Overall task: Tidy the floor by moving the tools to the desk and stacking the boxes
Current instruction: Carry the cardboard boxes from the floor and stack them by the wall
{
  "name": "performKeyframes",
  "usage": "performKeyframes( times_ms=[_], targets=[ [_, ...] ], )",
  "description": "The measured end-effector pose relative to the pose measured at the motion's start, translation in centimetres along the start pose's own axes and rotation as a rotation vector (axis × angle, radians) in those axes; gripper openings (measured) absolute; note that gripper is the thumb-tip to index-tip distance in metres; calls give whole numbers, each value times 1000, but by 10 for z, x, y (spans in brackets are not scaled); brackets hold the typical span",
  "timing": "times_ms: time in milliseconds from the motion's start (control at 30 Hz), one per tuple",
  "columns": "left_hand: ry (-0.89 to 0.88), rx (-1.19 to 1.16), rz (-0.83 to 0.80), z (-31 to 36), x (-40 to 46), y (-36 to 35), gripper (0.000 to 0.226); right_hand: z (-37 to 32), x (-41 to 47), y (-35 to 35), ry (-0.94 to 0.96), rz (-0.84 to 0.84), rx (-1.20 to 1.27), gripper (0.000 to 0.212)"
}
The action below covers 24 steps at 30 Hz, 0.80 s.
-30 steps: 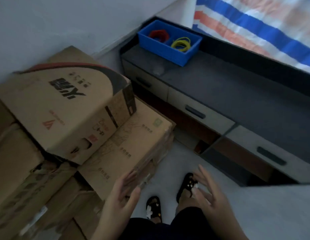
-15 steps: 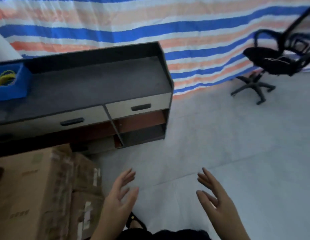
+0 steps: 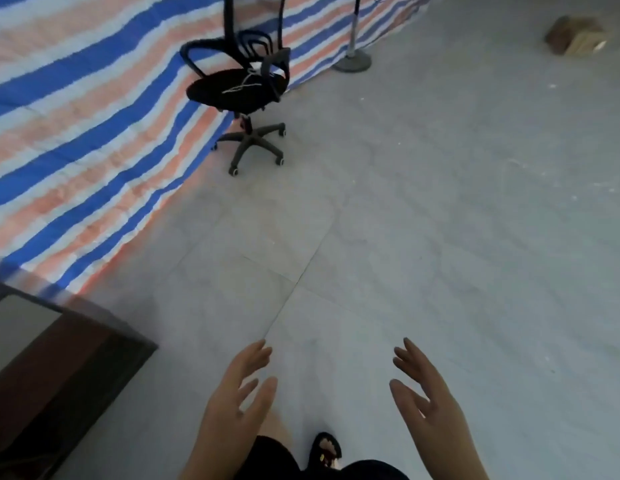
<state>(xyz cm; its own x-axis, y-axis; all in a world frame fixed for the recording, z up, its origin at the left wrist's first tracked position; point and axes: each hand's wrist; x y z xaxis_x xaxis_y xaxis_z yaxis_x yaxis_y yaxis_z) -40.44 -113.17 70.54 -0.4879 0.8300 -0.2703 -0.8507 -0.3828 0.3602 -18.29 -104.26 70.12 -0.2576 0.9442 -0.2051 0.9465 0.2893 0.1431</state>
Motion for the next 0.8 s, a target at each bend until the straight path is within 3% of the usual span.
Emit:
performKeyframes(
  times_ms=[167, 367, 567, 800],
  targets=[
    [-70, 57, -109, 36, 73, -44, 57, 7, 50, 34, -52, 163, 21, 55],
    [-152, 90, -227, 87, 209, -92, 38, -9, 162, 57, -40, 314, 62, 62],
    [-291, 118, -310, 175, 351, -135, 38, -53, 294, 84, 16, 476, 84, 62],
    [-291, 149, -449, 232, 463, -203, 39, -69, 400, 136, -39, 563, 126, 52]
  ],
)
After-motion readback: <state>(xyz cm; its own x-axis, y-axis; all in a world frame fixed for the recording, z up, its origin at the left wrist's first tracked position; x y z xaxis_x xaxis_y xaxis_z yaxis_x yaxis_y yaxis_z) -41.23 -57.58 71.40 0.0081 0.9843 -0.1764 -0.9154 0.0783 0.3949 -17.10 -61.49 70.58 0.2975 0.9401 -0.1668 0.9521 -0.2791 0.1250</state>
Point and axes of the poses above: each hand's wrist, its own x-axis towards the middle knuckle, its own y-axis out of the back of the hand, z = x × y, and after that the axes turned 8 degrees about x, right-handed
